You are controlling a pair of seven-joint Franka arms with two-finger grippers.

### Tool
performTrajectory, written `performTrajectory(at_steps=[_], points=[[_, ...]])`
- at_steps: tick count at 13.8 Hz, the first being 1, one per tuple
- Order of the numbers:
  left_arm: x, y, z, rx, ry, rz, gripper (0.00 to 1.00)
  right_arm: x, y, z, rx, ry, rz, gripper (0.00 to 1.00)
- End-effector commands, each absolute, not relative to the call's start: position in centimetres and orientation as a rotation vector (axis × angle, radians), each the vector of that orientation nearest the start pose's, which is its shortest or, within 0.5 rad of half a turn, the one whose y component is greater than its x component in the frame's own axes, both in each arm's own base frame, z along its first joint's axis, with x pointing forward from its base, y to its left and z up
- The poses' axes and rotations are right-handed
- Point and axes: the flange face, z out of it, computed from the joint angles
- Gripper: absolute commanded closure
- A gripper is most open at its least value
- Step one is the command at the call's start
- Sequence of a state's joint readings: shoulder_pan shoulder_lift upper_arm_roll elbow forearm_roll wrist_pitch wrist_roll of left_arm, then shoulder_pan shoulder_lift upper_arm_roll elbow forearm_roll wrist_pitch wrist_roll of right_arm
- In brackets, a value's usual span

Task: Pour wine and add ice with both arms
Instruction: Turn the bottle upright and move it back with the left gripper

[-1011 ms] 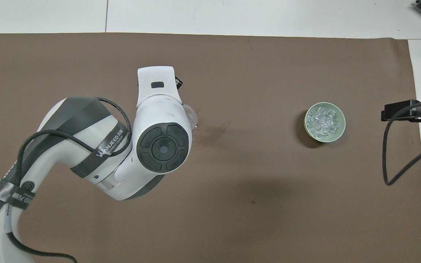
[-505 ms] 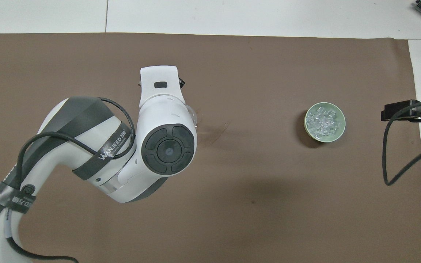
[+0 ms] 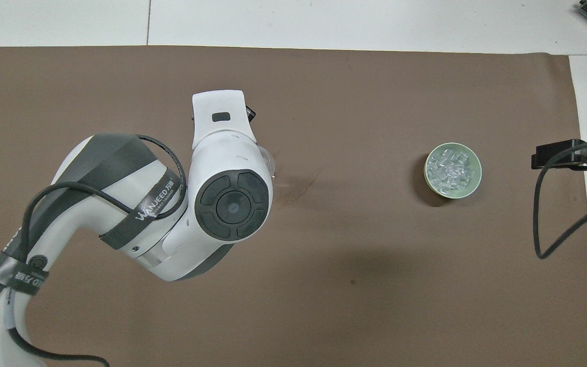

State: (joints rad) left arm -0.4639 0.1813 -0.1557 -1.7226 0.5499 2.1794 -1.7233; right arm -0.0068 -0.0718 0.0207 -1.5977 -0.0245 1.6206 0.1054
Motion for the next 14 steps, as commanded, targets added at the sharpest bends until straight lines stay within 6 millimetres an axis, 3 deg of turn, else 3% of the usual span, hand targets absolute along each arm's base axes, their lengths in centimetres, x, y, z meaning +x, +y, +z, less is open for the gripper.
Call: performTrajectory(at_steps=[1,7,12,14], points=[[55.1,-33.7,50.5,-2.822,-1.438,-0.722,1.0,53.5,0.1,65.6,-3.134,0.118,-0.147,0.0],[58.0,-28.2,51.1,-2.833,-1.847,-0.282,1.0,53.5,-0.2,65.6,-3.134,0.127,-0.147,0.0],[60.3,-21.4,50.6,-2.687,-2.276,0.281,1.0,53.7,-0.6,65.6,-3.132,0.144,-0.159,0.0],[60.9,-18.7,50.1,-2.595,-2.4,0.424,1.0,53.8,-0.6,65.6,-3.13,0.151,-0.178,0.0]])
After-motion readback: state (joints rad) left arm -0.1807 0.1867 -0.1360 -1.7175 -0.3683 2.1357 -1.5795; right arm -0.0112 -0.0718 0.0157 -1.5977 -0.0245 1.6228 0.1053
